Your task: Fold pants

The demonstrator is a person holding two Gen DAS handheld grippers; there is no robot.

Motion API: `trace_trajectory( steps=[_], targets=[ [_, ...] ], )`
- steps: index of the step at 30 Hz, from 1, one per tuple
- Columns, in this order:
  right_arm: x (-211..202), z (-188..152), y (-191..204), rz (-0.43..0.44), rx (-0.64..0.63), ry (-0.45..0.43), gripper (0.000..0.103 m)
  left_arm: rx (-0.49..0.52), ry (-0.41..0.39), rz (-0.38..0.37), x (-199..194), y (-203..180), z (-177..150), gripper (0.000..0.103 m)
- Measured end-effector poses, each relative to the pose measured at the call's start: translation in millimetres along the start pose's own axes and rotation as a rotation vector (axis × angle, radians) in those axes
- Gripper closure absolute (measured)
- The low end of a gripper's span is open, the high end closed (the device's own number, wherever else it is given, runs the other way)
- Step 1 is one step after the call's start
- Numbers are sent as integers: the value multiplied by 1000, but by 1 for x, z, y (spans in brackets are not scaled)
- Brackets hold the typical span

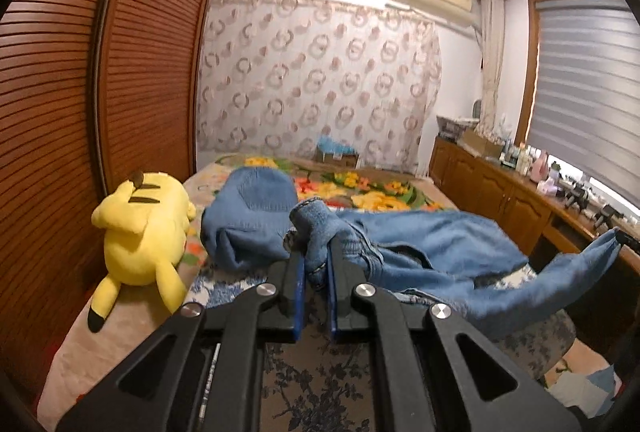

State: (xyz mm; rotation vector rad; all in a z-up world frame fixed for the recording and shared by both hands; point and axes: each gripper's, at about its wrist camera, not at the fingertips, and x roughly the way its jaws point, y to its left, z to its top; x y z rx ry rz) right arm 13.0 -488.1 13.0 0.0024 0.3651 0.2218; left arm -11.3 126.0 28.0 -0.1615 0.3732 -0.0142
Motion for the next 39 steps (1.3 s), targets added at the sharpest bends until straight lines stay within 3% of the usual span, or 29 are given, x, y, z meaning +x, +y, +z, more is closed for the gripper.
trace_trajectory(
  steps=[4, 8, 16, 31, 36, 39],
  targets=[
    [-16, 18, 4, -10, -31, -59, 99, 16, -9, -4, -2, -1, 4, 98],
    [-5, 27, 4, -27, -42, -81, 99, 42, 28, -14, 19, -6, 0, 98],
    [62, 19, -11, -69, -26, -13, 99, 59, 125, -6, 75, -12, -11, 97],
    [151, -25, -29, -92, 4, 127, 99, 82, 202, -3, 143, -24, -15, 98],
    [165, -19, -34, -124, 15, 102, 99, 63, 188, -10, 162, -26, -2, 98],
    [170, 2, -39, -139, 5, 68, 99, 70, 170, -18, 177, -30, 13, 98]
  ],
)
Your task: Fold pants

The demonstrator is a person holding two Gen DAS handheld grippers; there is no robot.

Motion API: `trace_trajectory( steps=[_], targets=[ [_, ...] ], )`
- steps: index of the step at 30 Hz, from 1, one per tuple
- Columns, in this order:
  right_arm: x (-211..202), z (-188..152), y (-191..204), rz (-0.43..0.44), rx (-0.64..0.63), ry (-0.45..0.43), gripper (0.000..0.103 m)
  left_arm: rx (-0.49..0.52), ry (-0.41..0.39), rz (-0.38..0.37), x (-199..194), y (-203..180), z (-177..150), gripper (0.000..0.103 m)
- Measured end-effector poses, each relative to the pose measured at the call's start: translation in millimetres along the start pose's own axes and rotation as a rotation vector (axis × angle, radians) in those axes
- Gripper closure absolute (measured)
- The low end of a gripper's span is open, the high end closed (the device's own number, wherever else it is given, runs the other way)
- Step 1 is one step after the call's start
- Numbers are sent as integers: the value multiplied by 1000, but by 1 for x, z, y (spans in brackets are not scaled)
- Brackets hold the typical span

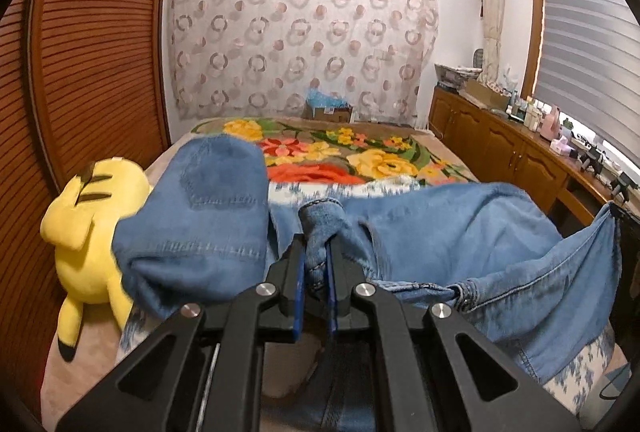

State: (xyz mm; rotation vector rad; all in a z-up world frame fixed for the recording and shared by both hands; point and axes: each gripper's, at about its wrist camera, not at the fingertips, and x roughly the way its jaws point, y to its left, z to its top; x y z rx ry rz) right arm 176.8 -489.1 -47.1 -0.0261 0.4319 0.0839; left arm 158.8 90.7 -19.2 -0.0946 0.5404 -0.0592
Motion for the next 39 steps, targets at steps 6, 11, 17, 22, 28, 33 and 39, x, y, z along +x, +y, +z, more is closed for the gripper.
trace_trajectory(
  steps=[6, 11, 17, 22, 28, 33, 39],
  targets=[
    [16, 43, -4, -31, -39, -47, 99, 4, -28, -1, 28, -5, 34, 98],
    [45, 75, -1, -45, -73, -67, 99, 8, -13, 5, 63, -5, 54, 98],
    [102, 88, 3, -63, -117, -22, 99, 10, 34, 23, 109, -1, 62, 98],
    [152, 73, 2, -75, -126, 46, 99, 5, 75, 24, 135, 1, 60, 97],
    [182, 73, 4, -81, -115, 56, 99, -4, 92, 30, 150, 3, 63, 97],
    [212, 70, 8, -88, -127, 117, 99, -2, 169, 33, 164, 4, 61, 93],
    [233, 51, 8, -81, -109, 206, 99, 3, 192, 22, 148, 6, 60, 70]
  ],
)
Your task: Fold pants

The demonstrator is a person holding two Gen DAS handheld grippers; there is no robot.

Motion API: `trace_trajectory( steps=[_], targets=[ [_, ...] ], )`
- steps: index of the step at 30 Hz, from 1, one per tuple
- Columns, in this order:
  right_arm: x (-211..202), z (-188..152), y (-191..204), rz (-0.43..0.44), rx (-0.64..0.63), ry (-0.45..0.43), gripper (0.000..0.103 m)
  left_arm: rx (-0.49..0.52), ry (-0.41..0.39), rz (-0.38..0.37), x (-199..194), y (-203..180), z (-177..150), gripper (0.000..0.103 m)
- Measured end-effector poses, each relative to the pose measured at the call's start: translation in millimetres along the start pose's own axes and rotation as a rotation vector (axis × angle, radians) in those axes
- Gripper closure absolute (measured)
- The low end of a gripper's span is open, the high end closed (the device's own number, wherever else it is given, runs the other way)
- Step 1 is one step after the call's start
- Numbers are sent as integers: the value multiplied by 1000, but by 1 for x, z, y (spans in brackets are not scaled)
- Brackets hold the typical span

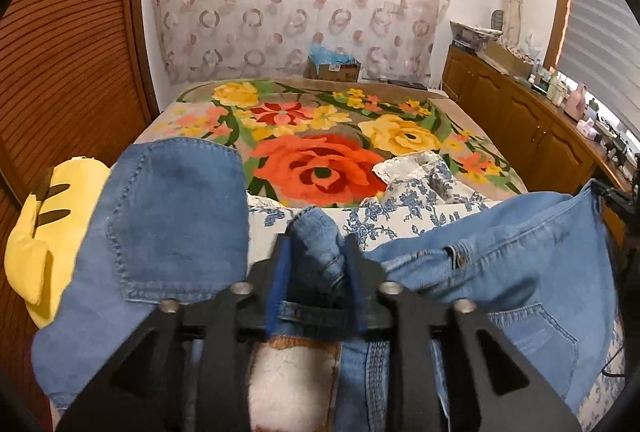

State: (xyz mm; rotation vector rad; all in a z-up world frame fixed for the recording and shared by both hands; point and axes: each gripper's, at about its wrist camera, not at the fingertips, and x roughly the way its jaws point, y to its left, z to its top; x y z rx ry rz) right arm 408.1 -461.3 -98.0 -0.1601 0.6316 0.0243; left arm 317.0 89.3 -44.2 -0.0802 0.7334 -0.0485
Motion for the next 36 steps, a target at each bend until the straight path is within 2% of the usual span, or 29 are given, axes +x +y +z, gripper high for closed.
trace_trajectory(
  steps=[1, 5, 8, 11, 18, 22, 27, 33, 36],
  targets=[
    [-2, -1, 0, 3, 8, 0, 99, 3, -9, -3, -7, 0, 0, 65],
    [-13, -2, 1, -18, 7, -1, 85, 42, -20, -35, -20, -5, -1, 52],
    [-26, 3, 4, -11, 15, -24, 77, 55, -27, -64, -25, -11, -1, 48],
    [-42, 10, 16, 35, -1, -46, 69, 73, -24, -101, -23, -25, -5, 48],
    [-60, 23, 79, 240, -93, -38, 59, 153, 19, -161, -6, -62, -17, 48],
    [-54, 23, 129, 370, -163, 6, 58, 188, 35, -183, -2, -72, -22, 48],
    [-38, 20, 180, 467, -232, 80, 58, 197, 34, -208, -6, -76, -26, 48],
    [-22, 9, 219, 513, -287, 150, 57, 196, 35, -226, -9, -73, -31, 48],
    [-17, 8, 225, 525, -301, 173, 57, 194, 33, -224, -13, -72, -34, 48]
  ],
)
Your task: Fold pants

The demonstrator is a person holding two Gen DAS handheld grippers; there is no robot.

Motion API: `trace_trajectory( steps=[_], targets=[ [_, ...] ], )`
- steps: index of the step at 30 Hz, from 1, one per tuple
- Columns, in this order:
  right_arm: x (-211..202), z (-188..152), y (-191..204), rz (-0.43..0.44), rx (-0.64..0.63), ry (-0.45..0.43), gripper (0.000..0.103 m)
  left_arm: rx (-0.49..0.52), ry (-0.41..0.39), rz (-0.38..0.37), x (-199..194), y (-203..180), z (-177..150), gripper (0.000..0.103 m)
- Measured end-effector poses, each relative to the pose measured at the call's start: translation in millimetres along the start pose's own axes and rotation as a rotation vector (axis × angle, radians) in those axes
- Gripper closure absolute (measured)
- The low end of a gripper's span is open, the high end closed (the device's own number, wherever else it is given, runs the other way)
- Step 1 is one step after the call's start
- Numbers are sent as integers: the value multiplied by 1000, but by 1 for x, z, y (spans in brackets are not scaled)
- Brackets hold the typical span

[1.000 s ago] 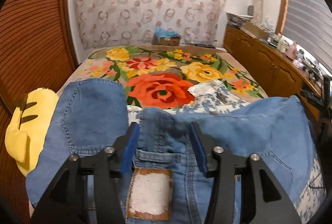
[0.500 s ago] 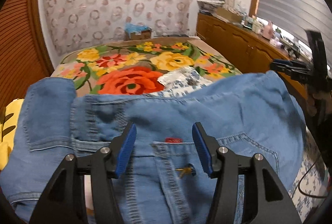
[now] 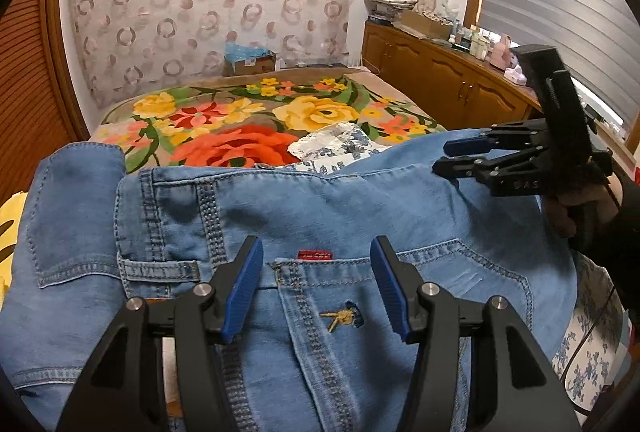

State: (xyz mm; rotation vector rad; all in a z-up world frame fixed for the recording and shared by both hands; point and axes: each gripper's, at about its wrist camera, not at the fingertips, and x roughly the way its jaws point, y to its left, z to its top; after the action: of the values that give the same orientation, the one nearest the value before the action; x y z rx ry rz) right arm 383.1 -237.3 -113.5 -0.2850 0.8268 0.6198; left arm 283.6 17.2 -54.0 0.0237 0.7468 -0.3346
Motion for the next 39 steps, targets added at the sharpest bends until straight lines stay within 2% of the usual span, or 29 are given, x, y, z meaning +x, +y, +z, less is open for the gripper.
trace_trajectory(
  steps=[9, 10, 12, 13, 15, 18, 24, 28, 31, 37, 38, 39],
  targets=[
    [22, -4, 10, -2, -25, 72, 57, -13, -16, -19, -9, 7, -2, 48],
    [22, -4, 10, 0, -26, 70, 60, -15, -18, -21, -10, 7, -3, 48],
    [22, -7, 12, 29, -29, 75, 82, -15, -16, -21, -10, 9, -2, 48],
    [22, -9, 15, 44, -38, 79, 88, -15, -15, -21, -10, 9, -2, 48],
    [21, -11, 20, 41, -61, 80, 97, -16, -14, -21, -11, 11, -3, 48],
    [15, -13, 23, 25, -72, 60, 101, -15, -16, -21, -11, 11, -3, 48],
    [-25, 6, 22, -42, -71, -79, 102, -18, -22, -22, -12, 15, -6, 48],
    [-39, 30, 21, -133, -100, -155, 103, -18, -21, -20, -13, 16, -7, 48],
    [-35, 46, 19, -145, -107, -160, 103, -20, -16, -17, -12, 18, -6, 48],
    [-12, 38, 8, -60, -34, -98, 103, -27, -9, -10, -11, 23, -8, 48],
    [-9, 33, 8, -46, -23, -85, 100, -27, -7, -10, -10, 21, -8, 48],
    [-5, 29, 8, -51, -14, -69, 92, -27, -4, -9, -10, 22, -8, 48]
  ],
)
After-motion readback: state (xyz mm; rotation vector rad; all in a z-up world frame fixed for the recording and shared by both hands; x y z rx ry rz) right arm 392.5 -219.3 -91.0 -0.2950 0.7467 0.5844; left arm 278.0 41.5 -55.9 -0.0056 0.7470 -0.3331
